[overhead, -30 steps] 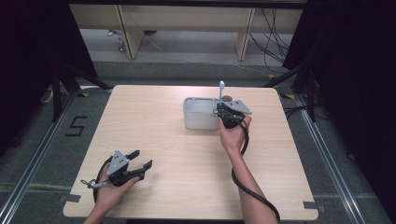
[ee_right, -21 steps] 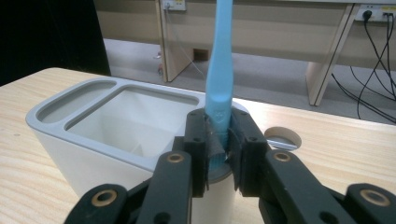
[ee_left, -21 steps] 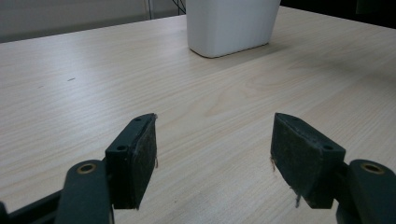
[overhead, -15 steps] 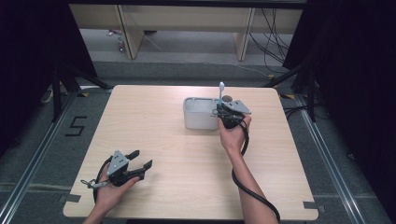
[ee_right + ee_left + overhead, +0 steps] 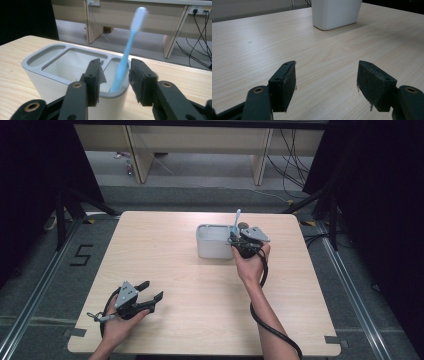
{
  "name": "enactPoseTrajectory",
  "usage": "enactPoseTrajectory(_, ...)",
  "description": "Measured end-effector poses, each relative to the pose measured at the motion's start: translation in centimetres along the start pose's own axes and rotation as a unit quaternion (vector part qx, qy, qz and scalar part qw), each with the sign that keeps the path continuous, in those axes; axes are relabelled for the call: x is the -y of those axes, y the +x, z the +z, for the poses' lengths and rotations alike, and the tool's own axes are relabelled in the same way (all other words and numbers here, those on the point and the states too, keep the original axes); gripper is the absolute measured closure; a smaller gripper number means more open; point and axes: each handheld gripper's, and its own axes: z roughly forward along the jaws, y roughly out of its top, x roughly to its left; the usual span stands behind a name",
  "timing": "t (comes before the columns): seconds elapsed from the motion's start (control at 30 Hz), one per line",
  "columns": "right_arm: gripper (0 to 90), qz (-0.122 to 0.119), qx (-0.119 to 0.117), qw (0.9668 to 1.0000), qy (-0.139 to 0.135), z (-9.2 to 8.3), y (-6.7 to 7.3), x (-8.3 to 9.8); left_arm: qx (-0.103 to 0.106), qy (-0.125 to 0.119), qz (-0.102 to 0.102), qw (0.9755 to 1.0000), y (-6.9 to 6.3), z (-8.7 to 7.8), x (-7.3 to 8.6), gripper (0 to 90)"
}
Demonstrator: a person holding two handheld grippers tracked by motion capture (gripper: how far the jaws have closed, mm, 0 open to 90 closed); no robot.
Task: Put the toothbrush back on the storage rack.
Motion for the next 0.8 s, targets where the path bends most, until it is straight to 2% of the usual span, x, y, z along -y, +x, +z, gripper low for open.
enactPoseTrajectory(0.07, 59.1, -0.006, -0.001, 1.0, 0.003, -0.1, -0.1, -0.1, 0.0, 0.001, 0.0, 1.0, 0.0, 0.0, 0.0, 31.3)
enactPoseTrajectory(0.1, 58.6, 0.01, -0.001, 0.9999, 0.011, -0.3, 0.1, -0.2, -0.002, 0.004, 0.0, 1.0, 0.0, 0.0, 0.0, 31.3)
enactPoseTrajectory(0.2, 58.1, 0.0, -0.009, 0.9998, 0.017, -0.3, -0.3, -0.1, -0.001, 0.001, 0.0, 1.0, 0.0, 0.0, 0.0, 31.4)
enactPoseTrajectory(0.27, 58.1, 0.013, -0.014, 0.9995, 0.025, -0.5, -0.3, 0.0, -0.004, 0.005, 0.0, 1.0, 0.0, -0.1, 0.0, 31.4)
enactPoseTrajectory(0.3, 58.1, 0.007, -0.012, 0.9996, 0.026, -0.6, -0.4, 0.1, -0.004, 0.005, 0.0, 1.0, 0.0, 0.0, 0.0, 31.5)
enactPoseTrajectory(0.5, 57.6, 0.003, -0.018, 0.9991, 0.038, -1.4, -0.7, 0.2, -0.005, 0.005, 0.0, 1.0, 0.0, 0.0, 0.0, 31.7)
enactPoseTrajectory(0.57, 57.6, 0.009, -0.019, 0.999, 0.039, -1.6, -0.7, 0.4, -0.005, 0.005, -0.001, 1.0, 0.0, 0.0, 0.0, 31.7)
enactPoseTrajectory(0.6, 57.6, 0.002, -0.026, 0.9989, 0.04, -1.8, -0.9, 0.4, -0.005, 0.005, -0.001, 1.0, 0.0, 0.0, 0.0, 31.7)
enactPoseTrajectory(0.63, 57.4, 0.006, -0.022, 0.9988, 0.043, -2.0, -1.0, 0.4, -0.005, 0.006, -0.002, 1.0, 0.0, 0.0, 0.0, 31.7)
enactPoseTrajectory(0.67, 57.3, -0.005, -0.027, 0.9987, 0.044, -2.2, -1.2, 0.4, -0.005, 0.006, -0.002, 1.0, 0.0, 0.0, 0.0, 31.7)
enactPoseTrajectory(0.8, 56.8, -0.001, -0.028, 0.9983, 0.051, -2.9, -1.4, 0.8, -0.004, 0.0, -0.001, 1.0, 0.0, 0.0, 0.0, 31.7)
